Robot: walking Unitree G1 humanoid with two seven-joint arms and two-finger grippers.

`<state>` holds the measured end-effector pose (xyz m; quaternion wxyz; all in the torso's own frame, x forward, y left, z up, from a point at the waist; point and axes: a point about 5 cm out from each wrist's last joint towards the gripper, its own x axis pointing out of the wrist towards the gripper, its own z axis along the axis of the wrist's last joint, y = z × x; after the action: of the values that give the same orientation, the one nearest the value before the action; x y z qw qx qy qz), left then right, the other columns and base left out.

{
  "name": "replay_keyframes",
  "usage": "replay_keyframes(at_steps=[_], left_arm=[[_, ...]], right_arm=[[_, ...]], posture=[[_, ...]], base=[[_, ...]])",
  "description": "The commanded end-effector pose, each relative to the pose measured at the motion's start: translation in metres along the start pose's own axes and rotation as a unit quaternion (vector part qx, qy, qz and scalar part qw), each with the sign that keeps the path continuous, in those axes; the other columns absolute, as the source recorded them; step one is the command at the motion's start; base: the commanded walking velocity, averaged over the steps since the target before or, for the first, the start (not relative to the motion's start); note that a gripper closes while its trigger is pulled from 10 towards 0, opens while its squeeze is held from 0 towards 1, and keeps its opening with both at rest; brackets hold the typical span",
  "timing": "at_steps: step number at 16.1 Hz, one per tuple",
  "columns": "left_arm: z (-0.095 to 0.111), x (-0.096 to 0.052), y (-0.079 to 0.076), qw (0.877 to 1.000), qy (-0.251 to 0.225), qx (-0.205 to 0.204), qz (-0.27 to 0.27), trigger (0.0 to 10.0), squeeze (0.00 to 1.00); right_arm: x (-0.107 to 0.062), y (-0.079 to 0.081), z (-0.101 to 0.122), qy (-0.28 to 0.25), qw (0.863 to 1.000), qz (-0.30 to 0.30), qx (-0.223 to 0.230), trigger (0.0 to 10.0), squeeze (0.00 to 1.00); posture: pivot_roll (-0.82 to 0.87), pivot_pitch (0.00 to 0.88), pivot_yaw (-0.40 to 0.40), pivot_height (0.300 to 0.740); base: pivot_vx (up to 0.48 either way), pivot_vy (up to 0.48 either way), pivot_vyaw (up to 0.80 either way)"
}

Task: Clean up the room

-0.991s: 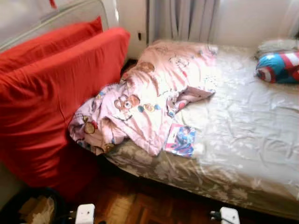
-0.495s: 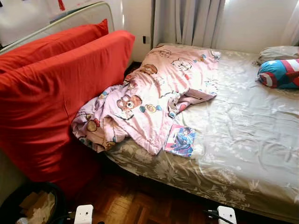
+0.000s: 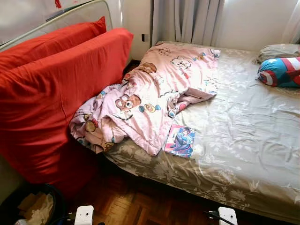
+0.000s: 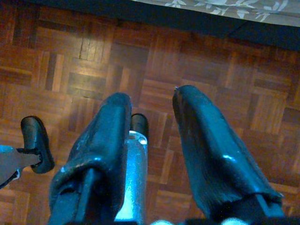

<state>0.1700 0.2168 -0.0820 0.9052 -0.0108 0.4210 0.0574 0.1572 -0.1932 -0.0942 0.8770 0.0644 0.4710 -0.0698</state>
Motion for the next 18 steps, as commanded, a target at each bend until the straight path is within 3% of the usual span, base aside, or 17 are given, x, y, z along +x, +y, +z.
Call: replay_keyframes(at_steps=[1,8,14,18], left_arm=[[-0.04,-0.013,0.008,0.997,0.067,0.012,-0.023,10.0,0.0],[-0.043,-0.016,0.012,0.997,0.068,0.004,-0.02,10.0,0.0],[-0.036,-0.011,-0.001,0.998,0.062,0.002,-0.027,10.0,0.0],[-0.037,-0.012,0.002,0.998,0.06,-0.001,-0.024,10.0,0.0]], right_arm=[[0.004,0.02,0.018,-0.001,0.997,0.076,-0.002,10.0,0.0],[0.003,0.016,0.013,0.006,0.997,0.073,-0.006,10.0,0.0],[0.003,0.015,0.013,0.008,0.997,0.072,-0.009,10.0,0.0],[0.004,0.014,0.014,0.007,0.997,0.071,-0.008,10.0,0.0]], posture=[[0.04,0.0,-0.045,0.74],[0.04,0.0,-0.051,0.74],[0.05,0.0,-0.056,0.74],[0.04,0.0,-0.058,0.74]], base=[[0.0,0.0,0.0],[0.0,0.0,0.0],[0.0,0.0,0.0],[0.0,0.0,0.0]])
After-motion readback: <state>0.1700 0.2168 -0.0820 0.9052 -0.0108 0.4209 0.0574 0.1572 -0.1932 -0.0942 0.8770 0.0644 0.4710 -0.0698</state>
